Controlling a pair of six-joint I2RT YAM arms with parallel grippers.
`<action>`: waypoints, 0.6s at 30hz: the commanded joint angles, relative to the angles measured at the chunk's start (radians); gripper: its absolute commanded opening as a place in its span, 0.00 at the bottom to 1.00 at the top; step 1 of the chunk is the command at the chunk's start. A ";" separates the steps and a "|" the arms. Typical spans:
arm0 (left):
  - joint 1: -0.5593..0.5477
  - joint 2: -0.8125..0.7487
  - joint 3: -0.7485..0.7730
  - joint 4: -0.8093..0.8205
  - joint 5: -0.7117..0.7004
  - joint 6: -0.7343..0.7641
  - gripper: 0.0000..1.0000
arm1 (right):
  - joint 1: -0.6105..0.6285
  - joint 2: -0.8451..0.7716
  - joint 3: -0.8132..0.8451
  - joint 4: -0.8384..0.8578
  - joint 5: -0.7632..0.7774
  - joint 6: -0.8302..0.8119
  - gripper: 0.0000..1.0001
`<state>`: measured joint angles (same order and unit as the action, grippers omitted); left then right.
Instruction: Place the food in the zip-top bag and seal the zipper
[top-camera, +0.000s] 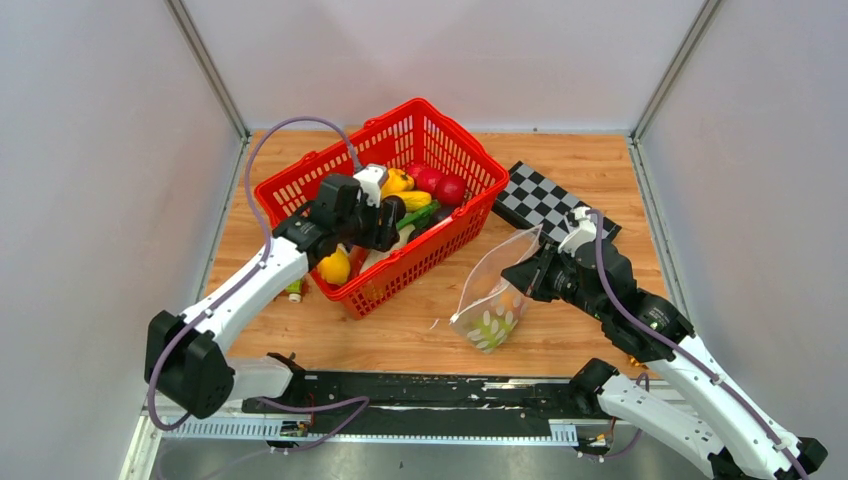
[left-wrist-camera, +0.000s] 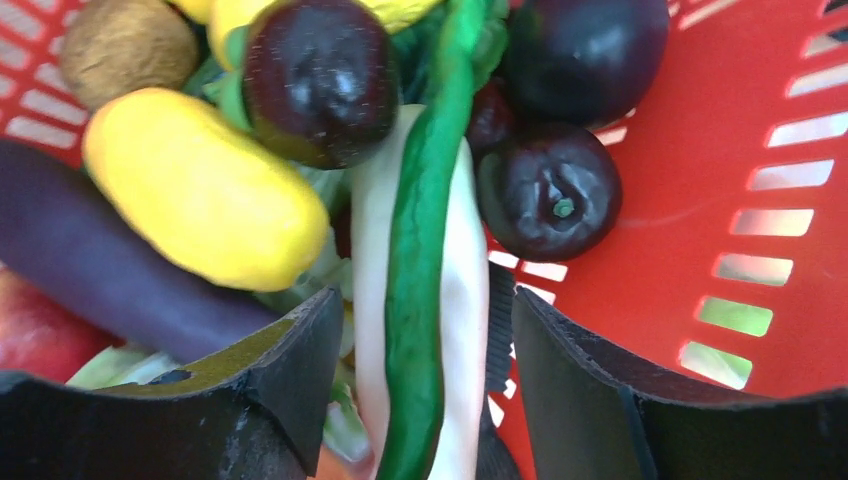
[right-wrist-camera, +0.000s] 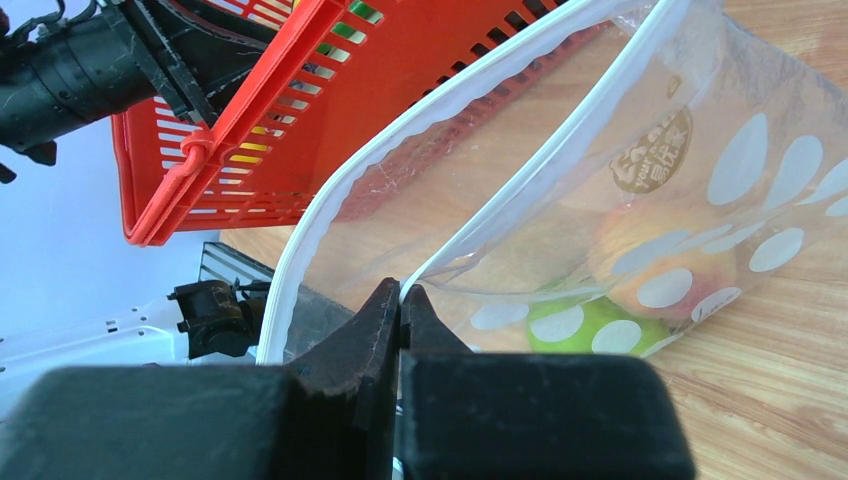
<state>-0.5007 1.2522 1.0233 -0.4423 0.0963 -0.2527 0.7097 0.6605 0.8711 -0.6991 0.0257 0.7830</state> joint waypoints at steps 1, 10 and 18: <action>0.002 0.058 0.074 -0.018 0.134 0.088 0.66 | -0.002 -0.002 0.043 0.022 -0.008 -0.016 0.00; 0.002 0.107 0.120 -0.058 0.127 0.108 0.41 | -0.002 -0.012 0.048 0.010 -0.005 -0.013 0.00; 0.002 0.085 0.138 -0.087 0.164 0.127 0.10 | -0.002 -0.014 0.048 0.010 -0.001 -0.009 0.00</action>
<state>-0.4992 1.3590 1.1141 -0.5175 0.2104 -0.1490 0.7097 0.6567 0.8776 -0.7067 0.0254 0.7834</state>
